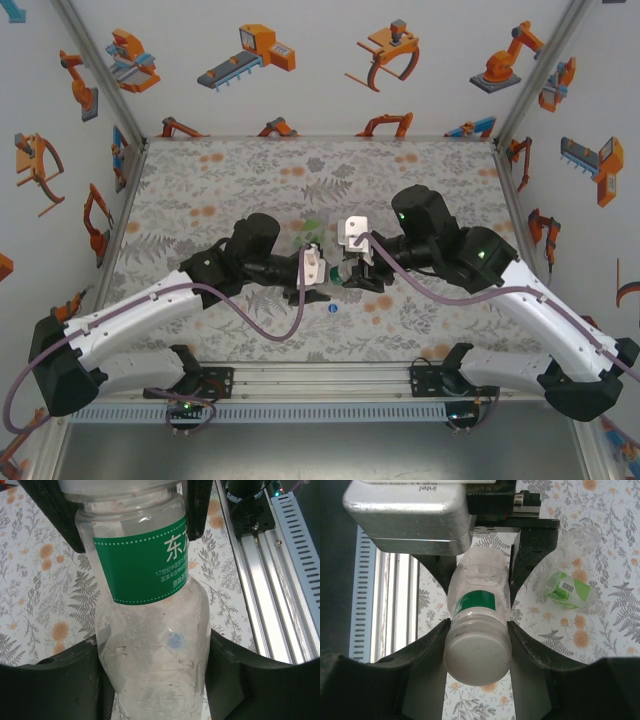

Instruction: Screw on the bottle caps

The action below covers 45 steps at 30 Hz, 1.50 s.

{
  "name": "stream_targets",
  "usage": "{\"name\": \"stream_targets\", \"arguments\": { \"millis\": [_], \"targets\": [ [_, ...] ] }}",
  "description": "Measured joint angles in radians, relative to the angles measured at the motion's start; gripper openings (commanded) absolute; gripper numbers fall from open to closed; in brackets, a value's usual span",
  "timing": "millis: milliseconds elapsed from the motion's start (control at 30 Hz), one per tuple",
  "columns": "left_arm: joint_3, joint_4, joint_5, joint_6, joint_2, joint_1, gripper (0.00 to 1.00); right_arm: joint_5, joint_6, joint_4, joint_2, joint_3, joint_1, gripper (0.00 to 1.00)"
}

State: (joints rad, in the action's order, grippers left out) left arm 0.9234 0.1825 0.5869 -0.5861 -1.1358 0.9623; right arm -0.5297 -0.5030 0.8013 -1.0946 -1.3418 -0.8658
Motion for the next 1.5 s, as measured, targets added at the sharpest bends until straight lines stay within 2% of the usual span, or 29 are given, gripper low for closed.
{"name": "stream_targets", "arguments": {
  "millis": [33, 167, 367, 767, 1000, 1200, 1500],
  "targets": [
    [0.000, -0.002, -0.011, 0.005, 0.003, 0.000, 0.74, 0.010, 0.000, 0.002, 0.000, 0.000, 0.000, 0.22],
    [-0.001, -0.024, -0.053, 0.030, 0.038, -0.002, 0.80, 0.072, 0.000, 0.027, -0.005, 0.000, 0.000, 0.21],
    [-0.001, -0.040, -0.105, 0.066, 0.077, -0.022, 0.81, 0.139, 0.009, 0.058, -0.035, 0.000, 0.035, 0.20],
    [0.000, -0.078, -0.184, 0.283, 0.060, -0.166, 0.79, 0.296, 0.182, 0.084, -0.220, -0.053, 0.236, 0.20],
    [0.002, -0.146, -0.306, 0.416, -0.018, -0.172, 0.79, 0.376, 0.356, 0.129, -0.370, -0.202, 0.332, 0.22],
    [-0.015, -0.213, -0.442, 0.509, 0.008, -0.173, 0.80, 0.467, 0.487, 0.163, -0.465, -0.306, 0.384, 0.16],
    [-0.020, -0.153, -0.589, 0.734, 0.055, -0.192, 0.82, 0.570, 0.590, 0.292, -0.704, -0.568, 0.496, 0.13]
  ]
}}
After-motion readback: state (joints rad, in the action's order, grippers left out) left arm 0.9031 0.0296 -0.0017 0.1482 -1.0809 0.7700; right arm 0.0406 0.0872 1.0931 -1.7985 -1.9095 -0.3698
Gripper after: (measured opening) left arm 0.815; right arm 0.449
